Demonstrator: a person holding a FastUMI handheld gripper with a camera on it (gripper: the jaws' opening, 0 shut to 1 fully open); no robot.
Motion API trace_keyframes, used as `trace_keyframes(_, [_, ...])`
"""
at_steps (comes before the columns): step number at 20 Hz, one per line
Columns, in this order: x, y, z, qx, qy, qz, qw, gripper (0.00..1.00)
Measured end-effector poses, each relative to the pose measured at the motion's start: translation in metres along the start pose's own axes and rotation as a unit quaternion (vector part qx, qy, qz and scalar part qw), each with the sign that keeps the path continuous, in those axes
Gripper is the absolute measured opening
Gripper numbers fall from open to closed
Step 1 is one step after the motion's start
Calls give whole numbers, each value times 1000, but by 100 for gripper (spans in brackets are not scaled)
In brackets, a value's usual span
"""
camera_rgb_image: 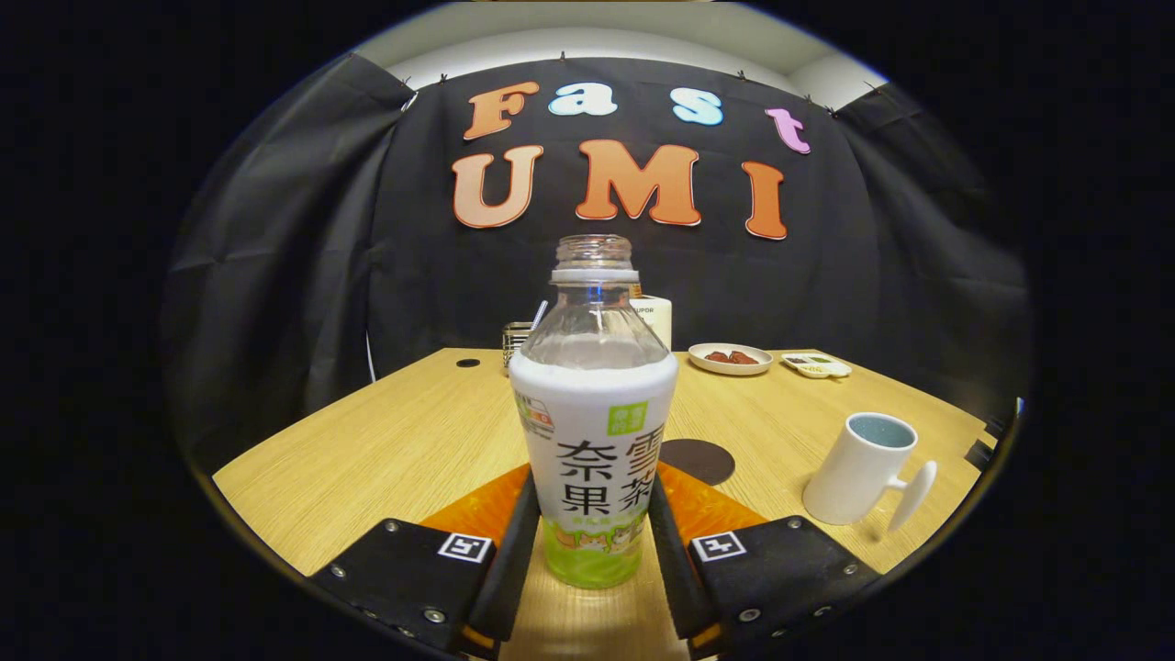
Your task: Take the bottle from table, then pour the juice into the cup, finally place the bottle on the coaster
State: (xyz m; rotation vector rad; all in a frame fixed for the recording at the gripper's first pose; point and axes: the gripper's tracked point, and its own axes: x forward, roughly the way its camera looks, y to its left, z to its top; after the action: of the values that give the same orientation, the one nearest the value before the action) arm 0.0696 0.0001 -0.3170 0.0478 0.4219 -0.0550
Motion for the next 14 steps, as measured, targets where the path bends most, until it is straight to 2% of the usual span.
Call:
trace_keyframes(3, [-1,-2,0,6,3,-5,1000,59])
trace_keyframes(6, [-1,-4,6,28,3,-2,1000,57])
trace_keyframes(11, [6,-5,13,108,0,16,994,57])
trace_keyframes(14, [11,-4,15,170,4,30,985,57])
